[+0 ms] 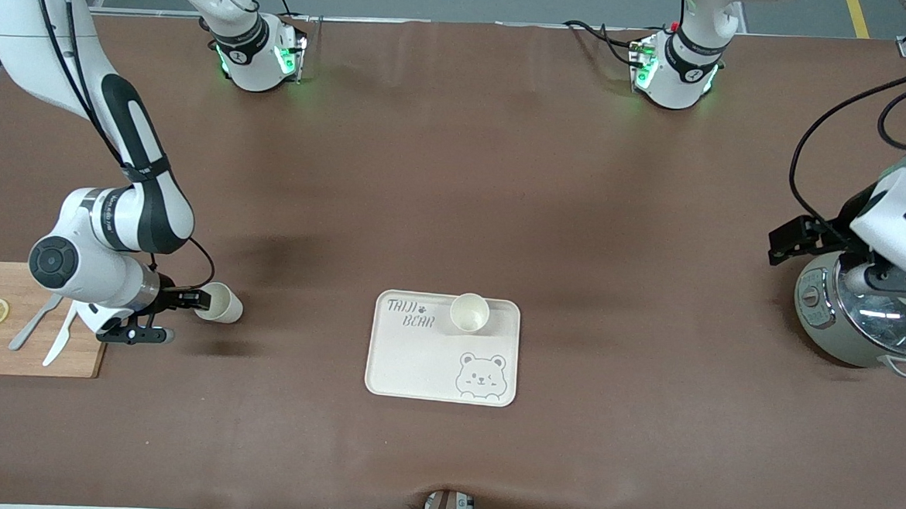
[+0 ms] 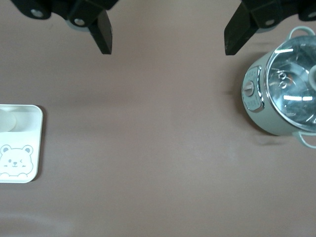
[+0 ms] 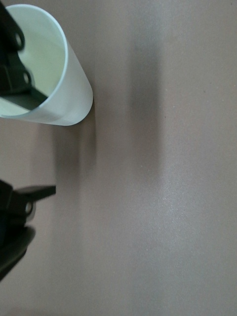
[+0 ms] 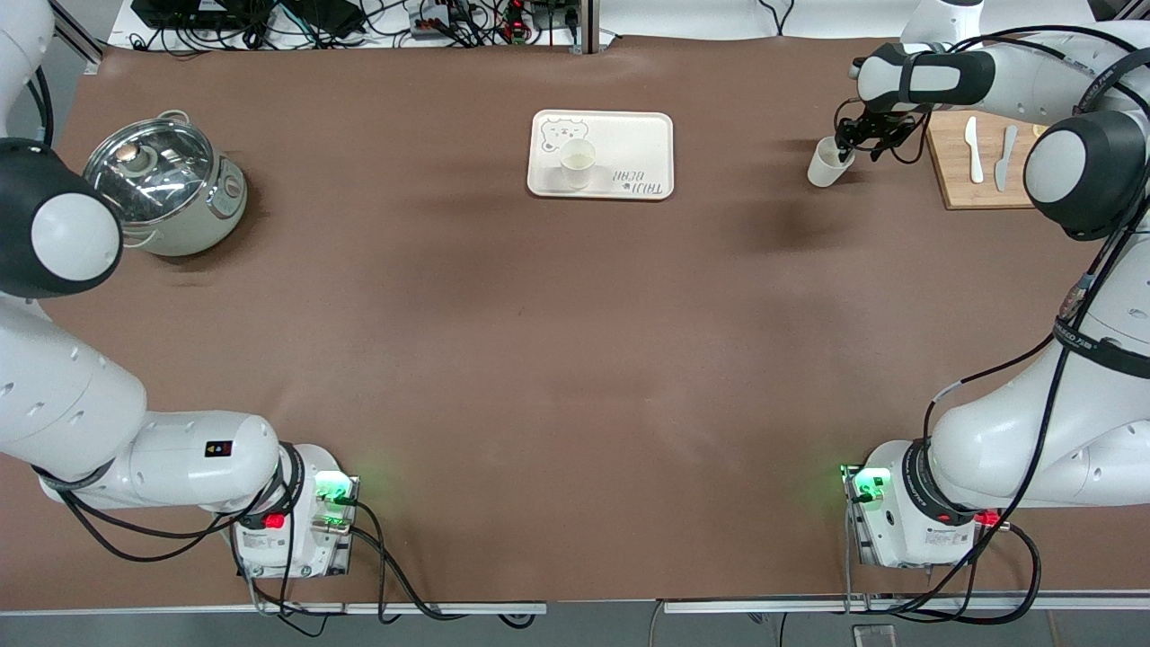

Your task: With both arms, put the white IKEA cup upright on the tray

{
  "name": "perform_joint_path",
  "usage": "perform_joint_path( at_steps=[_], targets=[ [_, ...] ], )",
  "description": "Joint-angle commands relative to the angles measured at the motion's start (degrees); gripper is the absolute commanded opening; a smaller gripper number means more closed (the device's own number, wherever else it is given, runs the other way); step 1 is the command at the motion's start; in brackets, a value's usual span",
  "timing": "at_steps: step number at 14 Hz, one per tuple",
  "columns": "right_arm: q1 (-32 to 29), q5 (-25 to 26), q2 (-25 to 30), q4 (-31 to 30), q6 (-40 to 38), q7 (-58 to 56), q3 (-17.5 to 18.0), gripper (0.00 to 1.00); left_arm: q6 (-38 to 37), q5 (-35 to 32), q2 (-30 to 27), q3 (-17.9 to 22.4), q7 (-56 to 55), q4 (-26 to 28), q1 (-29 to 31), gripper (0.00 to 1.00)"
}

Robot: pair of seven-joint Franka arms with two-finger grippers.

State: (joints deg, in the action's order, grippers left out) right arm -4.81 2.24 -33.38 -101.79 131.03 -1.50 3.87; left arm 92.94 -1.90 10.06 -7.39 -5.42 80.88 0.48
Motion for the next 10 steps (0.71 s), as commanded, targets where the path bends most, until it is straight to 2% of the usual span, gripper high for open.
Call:
perform_joint_path(
  at_steps=[1,4,7,10],
  targets=[
    [0.6,0.6,0.2,-0.2,0.5,0.1,-0.1,0.52,-0.1,2.5,-4.6,3.6,0.1,4.4,-2.2,1.00],
    [0.9,0.5,0.2,-0.2,0.4,0.2,-0.1,0.30,0.2,2.5,-7.6,3.7,0.8,7.5,-2.1,1.00],
    [0.9,0.5,0.2,-0.2,0.3,0.2,0.0,0.02,1.4,2.5,-9.9,4.2,1.8,10.4,-2.1,1.00],
    [0.9,0.5,0.2,-0.2,0.2,0.2,0.0,0.00,1.5,2.1,-10.3,5.1,3.7,11.4,-2.2,1.00]
  ],
)
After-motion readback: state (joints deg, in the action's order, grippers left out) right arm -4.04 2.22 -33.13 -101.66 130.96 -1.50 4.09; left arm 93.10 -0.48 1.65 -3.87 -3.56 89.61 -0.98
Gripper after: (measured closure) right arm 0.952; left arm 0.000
